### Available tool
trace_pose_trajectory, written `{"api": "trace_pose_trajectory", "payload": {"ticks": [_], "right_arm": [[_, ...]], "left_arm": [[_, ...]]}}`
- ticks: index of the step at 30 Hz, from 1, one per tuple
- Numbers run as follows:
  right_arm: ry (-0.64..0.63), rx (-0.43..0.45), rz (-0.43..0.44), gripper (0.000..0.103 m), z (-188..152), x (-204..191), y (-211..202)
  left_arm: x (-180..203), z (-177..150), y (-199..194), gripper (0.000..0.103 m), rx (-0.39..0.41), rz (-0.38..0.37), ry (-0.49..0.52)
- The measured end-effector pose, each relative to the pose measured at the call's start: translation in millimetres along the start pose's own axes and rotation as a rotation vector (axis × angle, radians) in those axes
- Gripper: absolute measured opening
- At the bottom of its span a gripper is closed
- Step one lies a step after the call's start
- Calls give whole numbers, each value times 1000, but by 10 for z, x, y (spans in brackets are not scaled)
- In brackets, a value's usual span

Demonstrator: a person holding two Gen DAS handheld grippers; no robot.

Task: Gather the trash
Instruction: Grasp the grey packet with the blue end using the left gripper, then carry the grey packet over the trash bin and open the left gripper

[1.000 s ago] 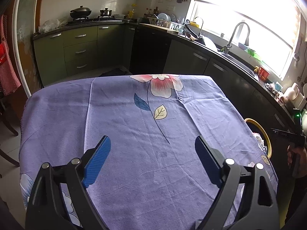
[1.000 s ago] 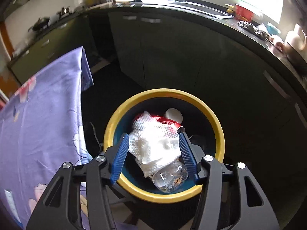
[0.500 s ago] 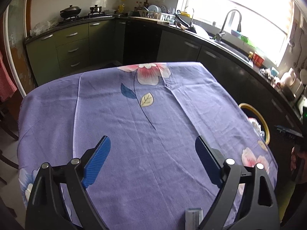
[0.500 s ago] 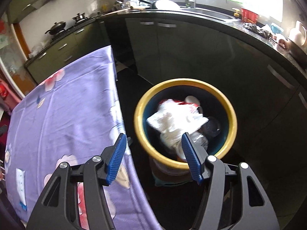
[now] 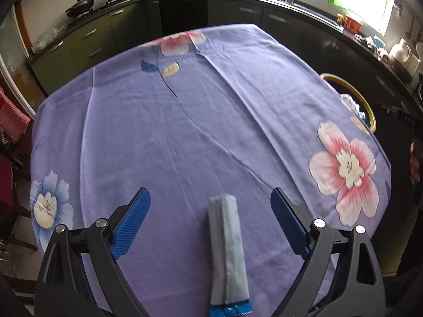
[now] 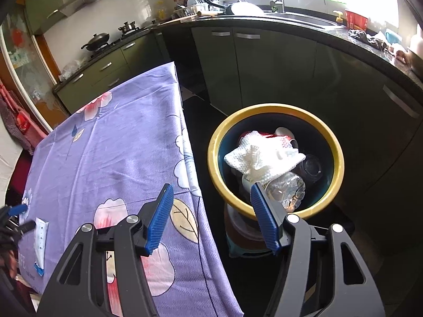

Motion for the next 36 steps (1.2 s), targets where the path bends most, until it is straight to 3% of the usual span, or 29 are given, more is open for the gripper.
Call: {"api": "trace_pose_trajectory", "payload": {"ticks": [8,12,30,36], "right_arm": [[12,3,36,61,-76,12,-72],[14,5,47,61,-100,3,-91],[15,16,64,61,-103,1,-157],[17,22,63,61,-98,12,-169]], "left_arm": [[45,-226,-30,87,-29,39,-14],[24,-320,-2,79,-55,42,-21],[87,-480,-48,25,-87,-8,-24],[176,-433,-153,24,-68,-63,-23]]}}
Point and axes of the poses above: each gripper's, at about its wrist camera, not at the fingertips, and y roughly the way its jaws point, x to its right, z to its top, the point moved 5 cm from there along y, roughly the way its jaws point, and after that the axes turned 12 degrees about x, right-handed, at the moved point
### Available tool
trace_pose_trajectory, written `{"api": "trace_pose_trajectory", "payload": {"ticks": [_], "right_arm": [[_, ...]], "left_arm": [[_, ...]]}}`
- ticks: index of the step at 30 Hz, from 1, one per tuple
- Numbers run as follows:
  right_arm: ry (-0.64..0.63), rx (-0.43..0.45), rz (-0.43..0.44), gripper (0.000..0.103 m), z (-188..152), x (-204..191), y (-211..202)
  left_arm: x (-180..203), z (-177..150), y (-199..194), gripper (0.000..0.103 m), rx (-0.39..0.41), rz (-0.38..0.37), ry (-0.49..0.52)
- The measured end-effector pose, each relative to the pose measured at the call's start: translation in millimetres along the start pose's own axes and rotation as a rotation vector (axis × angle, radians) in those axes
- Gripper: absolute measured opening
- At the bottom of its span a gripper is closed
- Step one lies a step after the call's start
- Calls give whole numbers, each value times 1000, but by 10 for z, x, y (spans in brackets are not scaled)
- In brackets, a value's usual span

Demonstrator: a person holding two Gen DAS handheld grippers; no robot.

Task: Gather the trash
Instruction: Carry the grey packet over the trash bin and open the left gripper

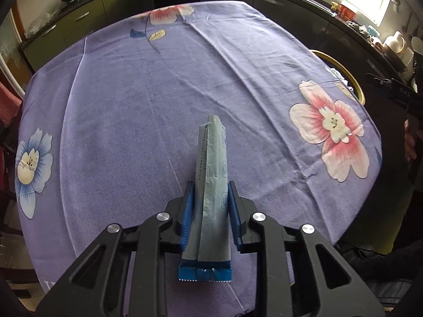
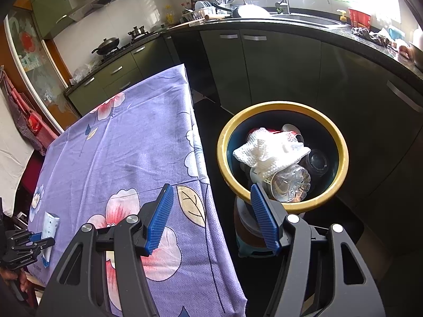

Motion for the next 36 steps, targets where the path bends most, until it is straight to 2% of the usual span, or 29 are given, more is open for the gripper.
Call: {"api": "trace_pose_trajectory", "payload": {"ticks": [6,11,14,17,22,25,28,35,36], "right_arm": [[5,13,-6,61,13,56,-63],[25,34,-36,61,25,219,-136],[47,43,-61,61,25,382,-165],[83,51,-81,61,13,584,-182],[132,53,-111,61,-39,864,-196],[151,52,-123,61,-67,995,-208],[167,53,-136,61,-86,1102,-227],[194,44,-159,62,-114,1268,-236],[196,42,-159,62,-114,1277,-232]], "left_arm": [[274,322,-179,24,74,-74,68],[691,753,-163,24,120,-172,153],[949,1015,-53,24,129,-219,192],[1332,1360,104,24,135,-314,241],[1997,1855,450,24,149,-399,309],[2440,2091,766,24,122,-451,342],[2796,2267,1149,24,81,-469,354],[3316,2335,1991,26,-48,-474,343],[3335,2334,2066,31,-62,-478,339]]}}
Point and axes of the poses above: each gripper's, at about its wrist camera, not at the fingertips, and y roughly the way its jaws point, x to its right, z to its top, the point moved 5 cm from there along y, roughly the way its jaws point, and after that the axes turned 12 degrees about x, right-handed, at the moved point
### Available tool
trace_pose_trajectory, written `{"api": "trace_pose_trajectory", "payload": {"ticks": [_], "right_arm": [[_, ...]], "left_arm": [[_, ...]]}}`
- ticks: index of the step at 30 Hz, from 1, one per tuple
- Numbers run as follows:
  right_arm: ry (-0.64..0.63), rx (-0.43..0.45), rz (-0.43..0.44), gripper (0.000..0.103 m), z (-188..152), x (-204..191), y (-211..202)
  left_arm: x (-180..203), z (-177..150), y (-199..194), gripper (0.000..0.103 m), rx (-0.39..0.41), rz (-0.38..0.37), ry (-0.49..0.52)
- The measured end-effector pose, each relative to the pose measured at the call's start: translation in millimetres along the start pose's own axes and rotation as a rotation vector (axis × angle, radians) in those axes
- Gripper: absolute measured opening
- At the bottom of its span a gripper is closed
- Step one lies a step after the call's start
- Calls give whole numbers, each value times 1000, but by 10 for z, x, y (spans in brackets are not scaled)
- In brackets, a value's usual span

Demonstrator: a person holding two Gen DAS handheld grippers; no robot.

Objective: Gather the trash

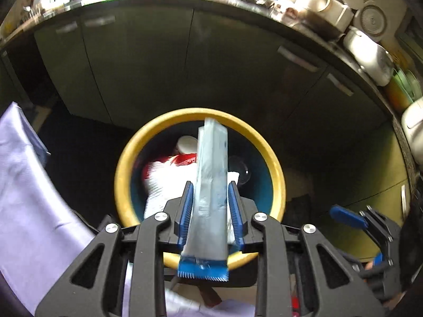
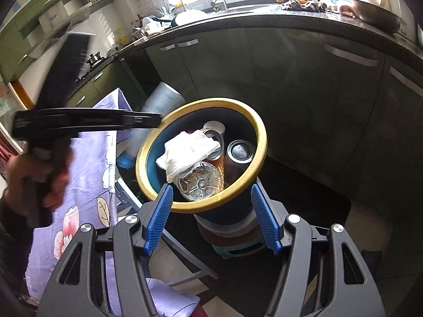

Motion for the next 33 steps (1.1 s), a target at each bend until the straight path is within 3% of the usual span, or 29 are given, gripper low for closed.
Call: {"api": "trace_pose_trajectory", "payload": {"ticks": [3,7,9,12,16,20,26,29,33], "right_arm": [[-4,-2,5,62,6,-27,0],[-17,4,17,62,20,-118,-37],[-24,5,24,64,12,-160,-65],[-36,5,36,65,-17,-235,-103],[-77,-5,79,67,-103,-487,-152],[-126,-10,124,68,-179,-793,-186],[-187,13,161,74,-242,-1147,-294],[-229,32,167,81,-262,-1327,-375],[-277,82,165,91,-263,-1519,-601]], "left_arm": [[-46,45,186,52,5,-18,-24],[-69,82,112,63,53,-23,-32],[-58,14,-97,70,92,-26,-28],[-53,-135,-566,89,188,-10,-3],[-181,-461,-1329,93,318,55,-15],[-376,-896,-2051,96,421,158,-58],[-818,-1704,-3115,96,548,422,-174],[-920,-2049,-3481,96,575,541,-225],[-968,-2380,-3871,96,609,643,-278]]}}
Point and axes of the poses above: each gripper's, at about its wrist camera, not at the fingertips, and y roughly the way its jaws point, x to its right, z to its top, the point moved 5 cm from there along y, roughly the way its jaws point, and after that the axes turned 12 degrees about x, right-handed, at the moved point
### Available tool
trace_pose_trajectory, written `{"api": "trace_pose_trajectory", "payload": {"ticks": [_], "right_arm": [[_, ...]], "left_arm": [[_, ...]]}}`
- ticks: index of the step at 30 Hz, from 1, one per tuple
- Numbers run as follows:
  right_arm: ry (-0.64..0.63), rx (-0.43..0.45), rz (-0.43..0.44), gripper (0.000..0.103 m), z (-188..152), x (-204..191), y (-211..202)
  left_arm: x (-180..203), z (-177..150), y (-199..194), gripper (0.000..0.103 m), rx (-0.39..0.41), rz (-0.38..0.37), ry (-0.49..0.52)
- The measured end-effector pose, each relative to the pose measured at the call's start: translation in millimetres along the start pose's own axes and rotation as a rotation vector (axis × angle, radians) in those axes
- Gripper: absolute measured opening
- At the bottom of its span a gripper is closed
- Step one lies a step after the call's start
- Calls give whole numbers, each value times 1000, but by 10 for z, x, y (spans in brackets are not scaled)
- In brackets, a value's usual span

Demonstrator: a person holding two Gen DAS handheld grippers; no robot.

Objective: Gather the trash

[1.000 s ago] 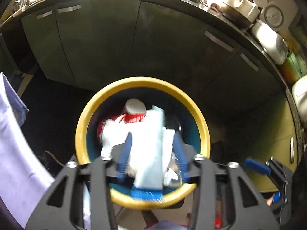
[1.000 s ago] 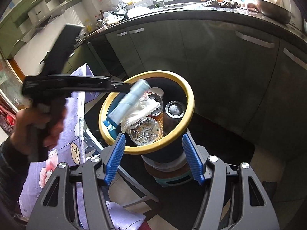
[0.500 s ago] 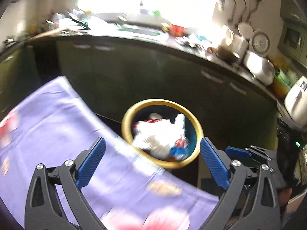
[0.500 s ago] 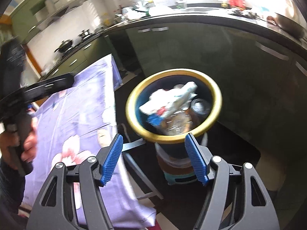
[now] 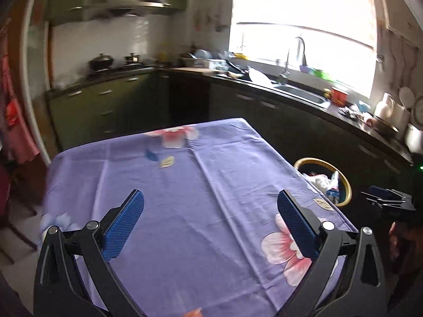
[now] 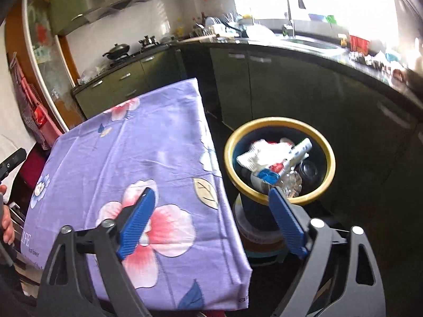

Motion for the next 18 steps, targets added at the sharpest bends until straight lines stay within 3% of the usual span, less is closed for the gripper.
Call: {"api": "trace_pose_trajectory", "payload": {"ticks": [8,18], "right_arm": [[-61,118,-39,97,144,-200,-562],[-113,188,-51,98,159,-330,-962]], "left_arm": [[-284,-17,-597,96,54,127,-13],[-197,-72,-945,96,83,137,-14]]}}
Point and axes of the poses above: each gripper's, at about its wrist camera, not at the fingertips, and y roughly the way its jaws point, x to its right, z to its top, the point moved 5 cm from there along y, roughly the way its jaws point, and after that the axes turned 12 degrees about x, right-handed, at the moved point
